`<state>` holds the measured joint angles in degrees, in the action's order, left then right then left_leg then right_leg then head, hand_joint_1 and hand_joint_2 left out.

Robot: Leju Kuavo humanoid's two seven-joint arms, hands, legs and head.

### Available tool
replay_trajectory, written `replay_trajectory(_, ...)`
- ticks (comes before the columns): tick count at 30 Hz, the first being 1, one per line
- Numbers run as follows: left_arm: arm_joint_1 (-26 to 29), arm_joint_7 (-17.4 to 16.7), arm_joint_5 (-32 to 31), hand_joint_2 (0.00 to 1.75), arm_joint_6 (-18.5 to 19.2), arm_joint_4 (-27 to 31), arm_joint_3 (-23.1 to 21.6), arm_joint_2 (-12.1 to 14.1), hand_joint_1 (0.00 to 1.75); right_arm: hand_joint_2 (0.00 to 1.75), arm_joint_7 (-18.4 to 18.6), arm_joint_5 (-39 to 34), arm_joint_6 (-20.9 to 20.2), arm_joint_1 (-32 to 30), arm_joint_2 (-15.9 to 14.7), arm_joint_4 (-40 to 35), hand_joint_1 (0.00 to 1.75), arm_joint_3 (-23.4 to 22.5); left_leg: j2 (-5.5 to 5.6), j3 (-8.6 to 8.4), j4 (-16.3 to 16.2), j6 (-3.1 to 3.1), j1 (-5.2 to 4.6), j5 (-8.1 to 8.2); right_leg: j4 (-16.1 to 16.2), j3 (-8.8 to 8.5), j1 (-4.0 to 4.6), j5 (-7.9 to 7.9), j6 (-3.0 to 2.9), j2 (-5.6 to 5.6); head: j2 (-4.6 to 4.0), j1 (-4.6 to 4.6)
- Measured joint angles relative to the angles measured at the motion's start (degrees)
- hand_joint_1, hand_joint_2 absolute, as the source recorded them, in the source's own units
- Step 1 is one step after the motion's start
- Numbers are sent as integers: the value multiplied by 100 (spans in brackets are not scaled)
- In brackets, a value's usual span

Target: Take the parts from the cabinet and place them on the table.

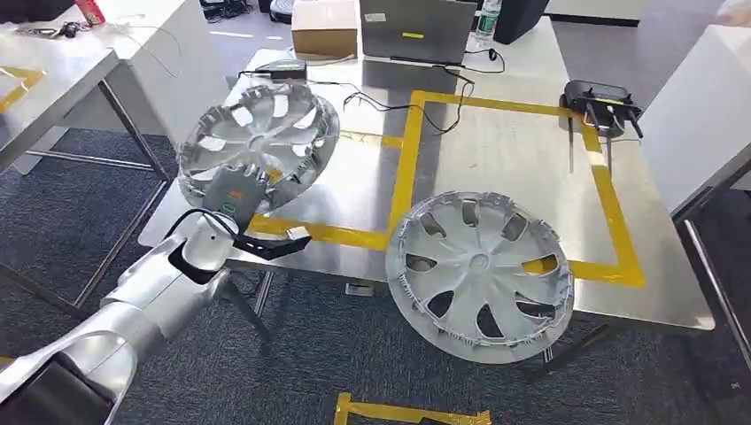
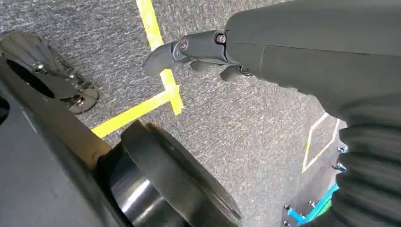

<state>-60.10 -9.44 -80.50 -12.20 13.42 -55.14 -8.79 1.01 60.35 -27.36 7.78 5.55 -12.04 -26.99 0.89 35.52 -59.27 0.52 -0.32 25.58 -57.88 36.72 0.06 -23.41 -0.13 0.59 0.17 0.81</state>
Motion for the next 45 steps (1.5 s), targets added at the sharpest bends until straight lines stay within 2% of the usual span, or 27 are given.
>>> replay_trajectory(17, 32, -9, 94, 175, -57, 0, 127, 94, 0, 0, 39, 90, 0, -36, 0, 0, 0, 0, -4, -13, 1, -9, 15, -7, -20, 0, 11, 0, -1, -1, 0, 0)
replay_trajectory(18, 41, 0, 114, 0, -63, 0, 144, 96, 0, 0, 50, 105, 0, -36, 0, 0, 0, 0, -4, -13, 1, -9, 15, -7, -20, 0, 11, 0, -1, -1, 0, 0)
replay_trajectory(25, 108, 129, 144, 0, 24, 2, 184, 168, 0, 0, 122, 188, 0, -27, 0, 0, 0, 2, -2, -13, 1, -9, 14, -7, -20, -1, 11, 0, -1, -1, 0, 0)
replay_trajectory(26, 113, 148, 142, 0, 37, 0, 184, 179, 0, 0, 118, 188, 0, -26, 2, 0, 0, 2, 0, 1, -27, 12, -14, 6, 7, -13, -12, 15, 21, -6, 0, 0)
replay_trajectory(27, 113, 171, 144, 0, 68, 4, 184, 188, 0, 0, 114, 188, 0, -24, 7, 0, 0, 2, 6, -6, -14, 60, -22, 4, 13, -20, -27, 23, 51, -7, 0, 2)
replay_trajectory(28, 113, 179, 144, 0, 77, 7, 188, 188, 0, 0, 111, 188, 0, -21, 7, 0, 0, 2, 1, -29, 26, 75, -22, -10, 37, -34, -22, 30, 65, -6, 0, 4)
replay_trajectory(29, 117, 179, 146, 0, 77, 20, 190, 186, 0, 0, 114, 188, 0, -15, -2, -2, 0, 2, -16, -97, 130, 101, 65, -77, 17, -26, 0, 5, 77, -8, 0, 0)
replay_trajectory(30, 114, 181, 146, 0, 79, 22, 192, 184, 0, 0, 107, 188, 0, -13, -7, -2, 0, 2, -30, -128, 179, 120, 68, -95, -100, 11, -7, -110, 96, -12, 0, 0)
replay_trajectory(31, 107, 184, 149, 0, 81, 24, 208, 181, 0, 0, 107, 188, 0, -6, -4, 0, 0, 2, -39, -131, 185, 144, 79, -105, -415, 142, -22, -329, 112, -13, 0, -7)
replay_trajectory(33, 133, 188, 149, 0, 81, 24, 221, 177, 0, 0, 109, 188, 0, -7, -4, 0, 0, 2, -49, -123, 184, 140, 80, -103, -1338, 545, -82, -767, 164, -16, 0, -4)
replay_trajectory(34, 153, 192, 149, 0, 83, 22, 223, 177, 0, 0, 120, 188, 0, -14, -4, 0, 0, 2, -60, -114, 169, 118, 84, -126, -1674, 691, -113, -865, 196, -19, 0, -6)
replay_trajectory(35, 171, 194, 149, 0, 83, 22, 223, 177, 0, 0, 120, 188, 0, -18, -4, 0, 0, 2, -62, -103, 160, 110, 100, -128, -1702, 690, -143, -824, 225, -24, 0, -2)
replay_trajectory(36, 179, 199, 146, 0, 81, 22, 223, 177, 0, 0, 120, 188, 0, -16, -7, 0, 0, 2, -62, -86, 140, 82, 125, -127, -1489, 568, -174, -674, 260, -30, 0, -4)
replay_trajectory(38, 177, 199, 129, 0, 74, 26, 223, 177, 0, 0, 120, 184, 0, -2, -9, -2, 0, 2, -62, -34, 44, -17, 207, -94, -539, 17, -252, -259, 363, -66, 0, -4)
replay_trajectory(39, 173, 199, 123, 0, 70, 39, 223, 177, 0, 0, 120, 177, 0, 14, -7, 0, 0, 2, -63, 1, -26, -94, 216, -63, -110, -196, -282, -326, 434, -90, 0, -6)
replay_trajectory(40, 173, 197, 122, 0, 68, 48, 227, 179, 0, 0, 118, 168, 0, 19, 15, 0, 0, 2, -43, 40, -38, -160, 208, -63, -294, -191, -213, -227, 335, 14, 0, -29)
replay_trajectory(41, 173, 199, 114, 0, 68, 52, 227, 168, 0, 0, 120, 151, 0, 21, 13, 0, 0, 2, -35, 32, -66, -200, 173, -55, -284, -139, -231, -243, 236, 28, 0, -22)
replay_trajectory(42, 162, 199, 103, 0, 68, 59, 232, 164, 0, 0, 124, 153, 0, 37, 9, 0, 0, 2, -19, 55, -88, -234, 178, -79, -274, -138, -231, -304, 177, 27, 0, -20)
replay_trajectory(43, 157, 199, 101, 0, 68, 66, 236, 164, 0, 0, 118, 151, 0, 47, 9, 0, 0, 2, -15, 54, -65, -276, 196, -102, -290, -110, -217, -299, 148, 28, 0, -17)
replay_trajectory(44, 158, 201, 92, 0, 68, 61, 238, 175, 0, 0, 120, 151, 0, 51, 9, 0, 0, 2, -17, 96, -67, -319, 221, -94, -268, -89, -223, -262, 72, 25, 0, -17)
replay_trajectory(45, 157, 203, 83, 0, 70, 63, 243, 179, 0, 0, 122, 149, 0, 55, 9, 0, 0, 2, -38, 133, -171, -323, 226, 56, -256, -69, -220, -227, 19, 5, 0, -15)
